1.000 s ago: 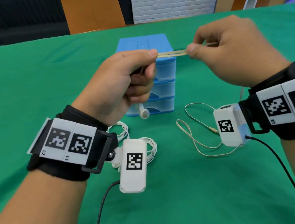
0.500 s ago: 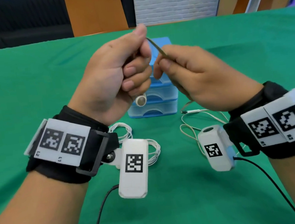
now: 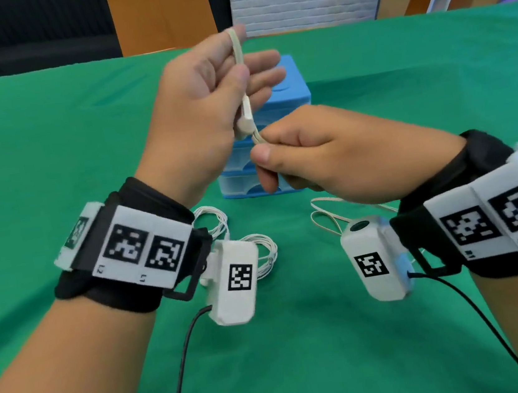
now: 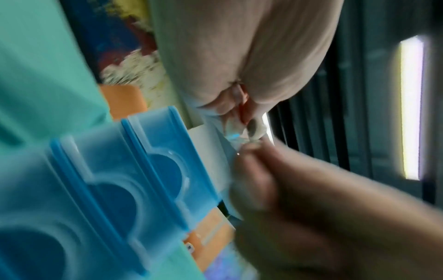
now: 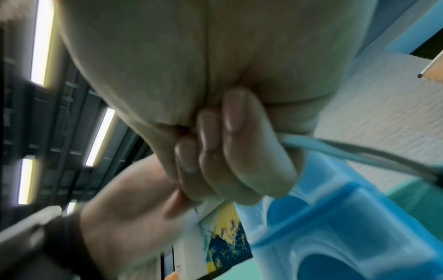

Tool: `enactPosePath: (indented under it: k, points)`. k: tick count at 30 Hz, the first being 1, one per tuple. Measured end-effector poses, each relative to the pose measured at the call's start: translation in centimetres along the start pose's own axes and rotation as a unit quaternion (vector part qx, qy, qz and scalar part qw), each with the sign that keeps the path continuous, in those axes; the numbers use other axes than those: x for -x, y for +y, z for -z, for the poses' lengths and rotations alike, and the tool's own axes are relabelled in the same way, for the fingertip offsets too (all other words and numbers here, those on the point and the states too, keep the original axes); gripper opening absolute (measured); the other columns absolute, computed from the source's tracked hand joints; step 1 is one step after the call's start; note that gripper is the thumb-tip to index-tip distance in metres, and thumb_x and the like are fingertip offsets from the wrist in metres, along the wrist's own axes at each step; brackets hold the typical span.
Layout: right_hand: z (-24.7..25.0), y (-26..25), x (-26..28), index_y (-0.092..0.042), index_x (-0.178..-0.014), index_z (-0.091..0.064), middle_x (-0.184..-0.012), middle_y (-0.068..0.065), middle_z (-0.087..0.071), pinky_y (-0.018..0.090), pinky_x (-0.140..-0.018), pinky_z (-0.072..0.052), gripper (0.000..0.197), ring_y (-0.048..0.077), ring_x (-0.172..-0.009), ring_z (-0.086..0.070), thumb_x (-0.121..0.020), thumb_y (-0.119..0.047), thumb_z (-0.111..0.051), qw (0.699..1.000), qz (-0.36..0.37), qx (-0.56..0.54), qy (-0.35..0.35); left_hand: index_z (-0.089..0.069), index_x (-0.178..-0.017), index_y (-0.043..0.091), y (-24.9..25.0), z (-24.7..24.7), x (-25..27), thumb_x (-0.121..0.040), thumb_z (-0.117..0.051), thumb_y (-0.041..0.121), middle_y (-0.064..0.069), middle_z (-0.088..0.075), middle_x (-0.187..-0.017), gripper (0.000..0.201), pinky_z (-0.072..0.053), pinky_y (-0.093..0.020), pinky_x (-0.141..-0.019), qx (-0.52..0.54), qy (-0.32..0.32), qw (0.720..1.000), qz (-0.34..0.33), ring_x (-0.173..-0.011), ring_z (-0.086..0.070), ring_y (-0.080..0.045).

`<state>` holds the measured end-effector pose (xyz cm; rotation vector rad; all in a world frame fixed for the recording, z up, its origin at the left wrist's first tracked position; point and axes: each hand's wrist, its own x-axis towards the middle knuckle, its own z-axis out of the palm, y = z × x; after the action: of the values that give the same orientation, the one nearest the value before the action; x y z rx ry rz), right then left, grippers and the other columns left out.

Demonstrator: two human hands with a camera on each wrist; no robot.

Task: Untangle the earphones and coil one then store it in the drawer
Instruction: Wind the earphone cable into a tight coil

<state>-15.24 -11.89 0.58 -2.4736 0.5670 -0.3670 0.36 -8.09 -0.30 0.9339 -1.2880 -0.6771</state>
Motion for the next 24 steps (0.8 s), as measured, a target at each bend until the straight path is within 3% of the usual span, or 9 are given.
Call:
enactPosePath:
  k: [2, 4, 7, 11, 14, 17, 19, 21, 24]
  points:
    - [1.2, -0.4, 0.7, -0.01, -0.074, -0.066, -0.048, -0.015, -0.047, 0.016, -0.049, -0.031, 0.039, 0.003, -0.046, -0.044, -0.105, -0.024, -0.048, 1.0, 0.002, 0.002, 0.005, -0.041, -0.141, 0.003, -0.3, 0.0, 0.2, -0.103, -0.036, -0.006, -0.013, -0.067, -0.11, 0.039, -0.054, -0.022, -0.076, -0.107, -0.064, 0.992, -0.032, -0.079, -0.071, -0.01]
    - [2.7, -0.3, 1.3, -0.012, -0.071, -0.066, -0.049, -0.007, -0.044, 0.018, -0.047, -0.028, 0.039, 0.007, -0.044, -0.038, -0.104, -0.028, -0.05, 1.0, 0.002, 0.008, 0.028, -0.043, -0.141, 0.003, -0.4, 0.0, 0.3, -0.102, -0.038, -0.006, -0.01, -0.067, -0.103, 0.04, -0.052, -0.03, -0.074, -0.164, -0.119, 0.978, -0.052, -0.069, -0.064, -0.021]
    - [3.9, 0.3, 1.9, -0.016, -0.069, -0.065, -0.057, 0.013, -0.041, 0.024, -0.047, -0.028, 0.04, 0.014, -0.047, -0.032, -0.102, -0.035, -0.053, 0.998, -0.009, 0.051, 0.045, -0.038, -0.146, 0.003, -0.3, -0.1, 0.3, -0.102, -0.037, -0.008, -0.007, -0.067, -0.103, 0.046, -0.051, -0.025, -0.08, -0.142, -0.13, 0.98, -0.05, -0.077, -0.067, -0.01]
    - [3.8, 0.7, 2.0, -0.017, -0.067, -0.065, -0.052, -0.002, -0.042, 0.024, -0.05, -0.03, 0.037, 0.01, -0.047, -0.035, -0.1, -0.031, -0.054, 0.994, -0.037, 0.103, 0.019, -0.031, -0.151, 0.003, -0.1, 0.1, 0.3, -0.101, -0.035, -0.012, -0.016, -0.066, -0.12, 0.053, -0.055, -0.029, -0.095, -0.087, -0.092, 0.992, -0.029, -0.106, -0.072, -0.017]
    - [3.9, 0.4, 2.0, -0.019, -0.069, -0.065, -0.052, -0.002, -0.04, 0.022, -0.049, -0.03, 0.036, 0.01, -0.047, -0.033, -0.101, -0.031, -0.054, 0.995, -0.019, 0.09, 0.029, -0.033, -0.149, -0.002, -0.2, -0.2, 0.3, -0.098, -0.035, -0.018, -0.015, -0.066, -0.12, 0.053, -0.052, -0.028, -0.099, -0.097, -0.123, 0.987, -0.023, -0.109, -0.07, -0.016]
    - [4.2, 0.2, 2.0, -0.02, -0.072, -0.067, -0.056, -0.002, -0.05, 0.028, -0.052, -0.034, 0.034, 0.011, -0.05, -0.04, -0.098, -0.037, -0.053, 0.988, 0.002, 0.128, 0.085, -0.05, -0.128, -0.008, -0.2, -0.6, 0.6, -0.094, -0.035, -0.021, -0.013, -0.068, -0.101, 0.039, -0.049, -0.016, -0.088, -0.152, -0.208, 0.966, -0.032, -0.094, -0.071, -0.019]
    - [4.5, 0.5, 2.0, -0.014, -0.074, -0.065, -0.058, 0.0, -0.051, 0.029, -0.055, -0.036, 0.034, 0.011, -0.055, -0.042, -0.098, -0.037, -0.056, 0.978, 0.007, 0.158, 0.139, -0.057, -0.112, -0.006, 0.0, -0.6, 0.8, -0.089, -0.032, -0.022, -0.016, -0.068, -0.093, 0.037, -0.05, -0.018, -0.076, -0.163, -0.23, 0.959, -0.014, -0.084, -0.068, -0.026]
    - [4.9, 1.0, 2.1, -0.012, -0.076, -0.062, -0.055, -0.002, -0.042, 0.02, -0.05, -0.029, 0.033, 0.009, -0.053, -0.038, -0.099, -0.035, -0.059, 0.969, 0.01, 0.155, 0.191, -0.06, -0.111, -0.004, 0.3, -0.7, 0.9, -0.083, -0.031, -0.018, -0.013, -0.067, -0.084, 0.043, -0.05, -0.025, -0.071, -0.155, -0.229, 0.961, 0.01, -0.069, -0.063, -0.023]
    - [5.2, 1.9, 2.1, -0.012, -0.077, -0.058, -0.056, -0.004, -0.037, 0.018, -0.05, -0.027, 0.033, 0.008, -0.053, -0.034, -0.1, -0.036, -0.058, 0.964, 0.004, 0.133, 0.232, -0.063, -0.113, -0.007, 0.7, -0.7, 1.1, -0.081, -0.029, -0.017, -0.013, -0.058, -0.071, 0.047, -0.043, -0.019, -0.059, -0.123, -0.205, 0.97, 0.048, -0.057, -0.049, -0.013]
